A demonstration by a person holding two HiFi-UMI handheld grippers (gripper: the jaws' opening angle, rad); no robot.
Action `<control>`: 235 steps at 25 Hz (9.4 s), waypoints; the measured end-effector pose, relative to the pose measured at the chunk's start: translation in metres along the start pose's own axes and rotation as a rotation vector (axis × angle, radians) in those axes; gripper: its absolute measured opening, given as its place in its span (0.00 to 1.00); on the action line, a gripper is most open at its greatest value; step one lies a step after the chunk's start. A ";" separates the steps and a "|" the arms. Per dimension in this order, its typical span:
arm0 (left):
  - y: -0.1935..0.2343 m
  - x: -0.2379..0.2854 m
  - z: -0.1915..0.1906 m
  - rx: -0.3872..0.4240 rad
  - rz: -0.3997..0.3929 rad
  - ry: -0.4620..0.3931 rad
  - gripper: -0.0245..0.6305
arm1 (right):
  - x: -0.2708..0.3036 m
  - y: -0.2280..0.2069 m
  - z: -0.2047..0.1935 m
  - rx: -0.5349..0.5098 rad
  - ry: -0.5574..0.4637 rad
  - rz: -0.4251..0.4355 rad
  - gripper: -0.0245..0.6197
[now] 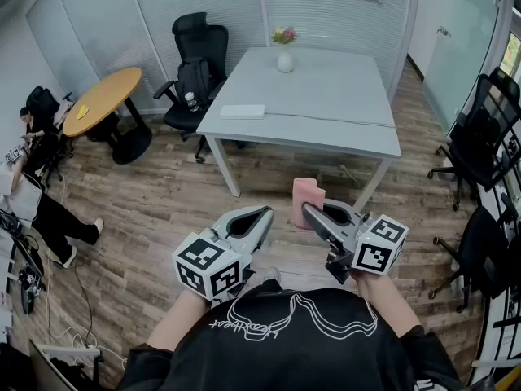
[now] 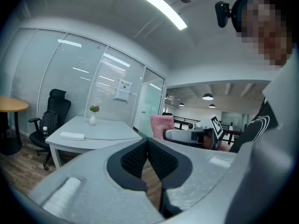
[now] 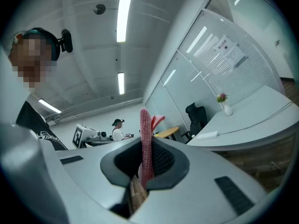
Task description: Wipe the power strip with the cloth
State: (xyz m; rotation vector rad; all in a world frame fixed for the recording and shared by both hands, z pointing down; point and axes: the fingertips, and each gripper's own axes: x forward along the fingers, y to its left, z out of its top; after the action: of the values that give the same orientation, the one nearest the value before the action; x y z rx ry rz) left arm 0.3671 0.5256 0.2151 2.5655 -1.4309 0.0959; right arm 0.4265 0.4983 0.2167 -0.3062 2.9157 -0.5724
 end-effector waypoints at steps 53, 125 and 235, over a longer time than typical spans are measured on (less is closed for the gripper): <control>0.480 0.150 0.022 -0.173 -0.077 0.098 0.06 | 0.360 -0.292 0.012 0.204 0.024 -0.222 0.09; 0.797 0.310 -0.097 -0.386 -0.240 0.511 0.06 | 0.611 -0.592 -0.133 0.393 0.421 -0.587 0.10; 0.804 0.314 -0.067 -0.402 -0.144 0.472 0.06 | 0.554 -0.612 -0.101 0.232 0.520 -0.744 0.11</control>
State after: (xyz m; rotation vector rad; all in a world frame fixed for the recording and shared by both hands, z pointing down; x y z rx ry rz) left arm -0.1460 -0.1331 0.4444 2.1219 -0.9729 0.3304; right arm -0.0247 -0.1468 0.4844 -1.4235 3.0793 -1.2341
